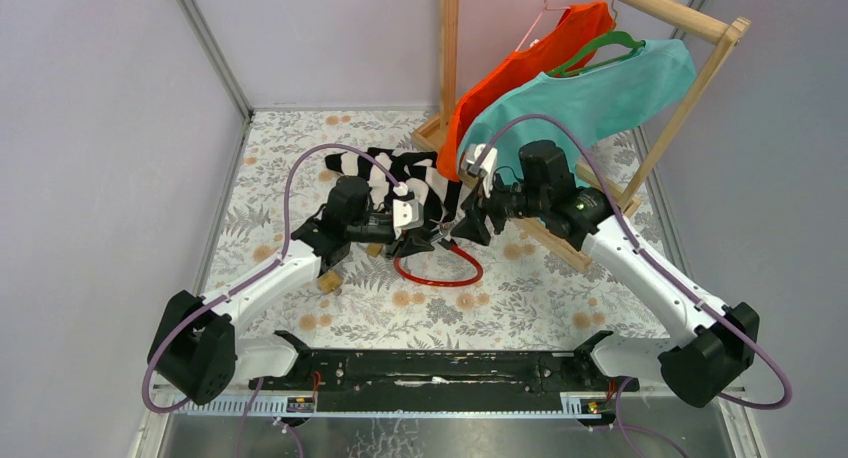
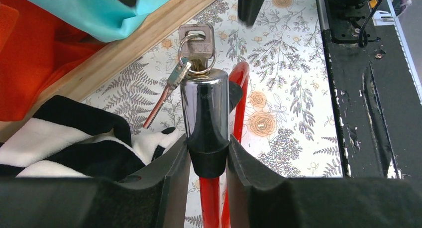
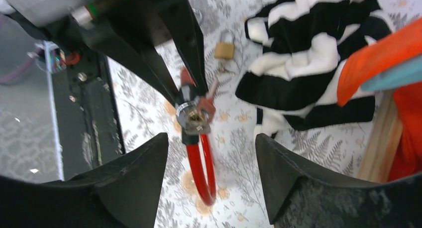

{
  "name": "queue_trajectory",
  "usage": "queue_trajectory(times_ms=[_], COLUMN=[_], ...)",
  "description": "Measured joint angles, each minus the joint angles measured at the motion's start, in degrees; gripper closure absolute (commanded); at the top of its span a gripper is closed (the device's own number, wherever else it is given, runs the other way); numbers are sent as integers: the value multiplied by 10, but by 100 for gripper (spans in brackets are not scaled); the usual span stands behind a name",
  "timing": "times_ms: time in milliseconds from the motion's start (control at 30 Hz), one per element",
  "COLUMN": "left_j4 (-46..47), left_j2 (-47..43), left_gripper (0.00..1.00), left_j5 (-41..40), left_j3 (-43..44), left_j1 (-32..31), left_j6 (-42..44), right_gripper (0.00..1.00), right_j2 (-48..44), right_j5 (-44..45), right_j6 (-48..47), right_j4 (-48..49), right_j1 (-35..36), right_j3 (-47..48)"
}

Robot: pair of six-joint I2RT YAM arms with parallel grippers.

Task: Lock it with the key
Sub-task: Lock the lock.

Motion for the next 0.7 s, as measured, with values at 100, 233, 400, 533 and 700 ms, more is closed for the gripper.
queue_trajectory(times_ms=[100, 233, 400, 533, 700], left_j4=[-3, -4, -4, -4, -4], left_j2=[0, 0, 1, 2, 2], left_gripper=[100, 100, 100, 100, 100], left_j5=[0, 0, 0, 0, 0], left_j3=[0, 0, 0, 0, 0], left_j1=[0, 0, 0, 0, 0], left_j6=[0, 0, 0, 0, 0], right_gripper=[35, 39, 42, 46, 54], right_j2=[2, 23, 58, 72, 79], right_j5=[-17, -23, -24, -23, -24], right_j6=[46, 96, 135, 150, 162], right_j4=[-6, -29, -60, -73, -77], right_j1=[0, 0, 0, 0, 0], right_j3=[38, 73, 83, 83, 83])
